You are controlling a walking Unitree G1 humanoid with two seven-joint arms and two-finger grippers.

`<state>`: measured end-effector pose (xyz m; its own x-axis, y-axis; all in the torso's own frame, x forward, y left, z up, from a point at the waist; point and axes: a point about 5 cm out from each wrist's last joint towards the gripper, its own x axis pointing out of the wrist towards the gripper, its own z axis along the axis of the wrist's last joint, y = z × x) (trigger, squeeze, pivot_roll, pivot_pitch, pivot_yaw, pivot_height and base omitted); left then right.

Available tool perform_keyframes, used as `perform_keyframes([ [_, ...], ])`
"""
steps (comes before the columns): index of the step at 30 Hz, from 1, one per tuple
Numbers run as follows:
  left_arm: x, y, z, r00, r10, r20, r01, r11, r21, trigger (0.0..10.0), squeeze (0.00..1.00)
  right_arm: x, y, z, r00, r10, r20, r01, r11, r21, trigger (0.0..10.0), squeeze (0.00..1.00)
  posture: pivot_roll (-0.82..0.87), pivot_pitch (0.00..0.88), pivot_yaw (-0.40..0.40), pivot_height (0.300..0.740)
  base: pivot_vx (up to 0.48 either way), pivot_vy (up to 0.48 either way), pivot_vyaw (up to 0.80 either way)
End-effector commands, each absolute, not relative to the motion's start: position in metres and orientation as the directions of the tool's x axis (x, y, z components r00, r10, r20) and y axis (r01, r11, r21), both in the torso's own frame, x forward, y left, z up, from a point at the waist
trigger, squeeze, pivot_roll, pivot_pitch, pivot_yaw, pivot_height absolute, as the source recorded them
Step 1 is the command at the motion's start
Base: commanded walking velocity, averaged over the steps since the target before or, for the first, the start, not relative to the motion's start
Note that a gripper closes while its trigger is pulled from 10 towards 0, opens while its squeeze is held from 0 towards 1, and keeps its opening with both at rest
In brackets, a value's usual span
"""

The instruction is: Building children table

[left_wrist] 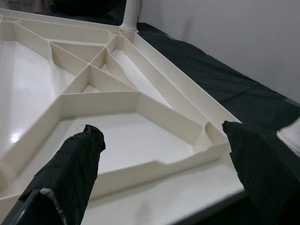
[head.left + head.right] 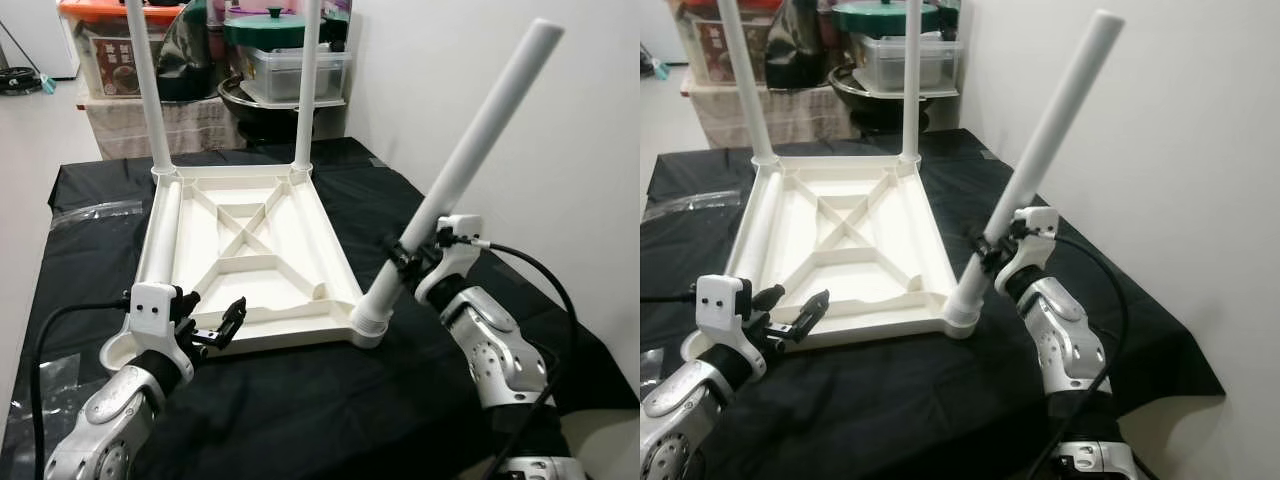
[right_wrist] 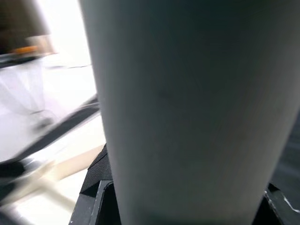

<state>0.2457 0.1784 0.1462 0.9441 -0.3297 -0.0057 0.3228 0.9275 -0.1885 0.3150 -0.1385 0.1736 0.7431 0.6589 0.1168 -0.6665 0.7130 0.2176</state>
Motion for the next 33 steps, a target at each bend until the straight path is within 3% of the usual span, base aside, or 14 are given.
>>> perform_keyframes([
  [1,0.244,0.178,0.144,0.941,-0.339,-0.02,0.329,0.926,-0.187,10.0,0.0,0.3,-0.113,0.14,0.596,0.802,-0.02,-0.762,0.574,0.301,0.0,0.0,0.11,0.0,-0.086,0.74,0.0,0.0,0.0],
  [4,0.244,0.179,0.144,0.941,-0.337,-0.021,0.328,0.927,-0.183,10.0,0.0,0.298,-0.111,0.137,0.529,0.848,-0.04,-0.814,0.52,0.259,0.0,0.0,0.11,0.0,-0.088,0.74,0.0,0.0,0.0],
  [21,0.244,0.179,0.144,0.941,-0.339,-0.022,0.329,0.927,-0.181,10.0,0.0,0.301,-0.116,0.152,0.38,0.923,-0.057,-0.915,0.384,0.126,0.0,0.0,0.12,0.0,-0.089,0.74,0.0,0.0,0.0],
  [26,0.244,0.178,0.144,0.939,-0.342,-0.023,0.333,0.925,-0.182,10.0,0.0,0.301,-0.11,0.149,0.431,0.9,-0.068,-0.898,0.435,0.065,0.0,0.0,0.11,0.0,-0.086,0.74,0.0,0.0,0.0],
  [33,0.245,0.179,0.143,0.938,-0.347,-0.024,0.337,0.924,-0.182,10.0,0.0,0.295,-0.108,0.142,0.438,0.897,-0.056,-0.893,0.441,0.093,0.0,0.0,0.11,0.0,-0.078,0.74,0.0,0.0,0.0],
])
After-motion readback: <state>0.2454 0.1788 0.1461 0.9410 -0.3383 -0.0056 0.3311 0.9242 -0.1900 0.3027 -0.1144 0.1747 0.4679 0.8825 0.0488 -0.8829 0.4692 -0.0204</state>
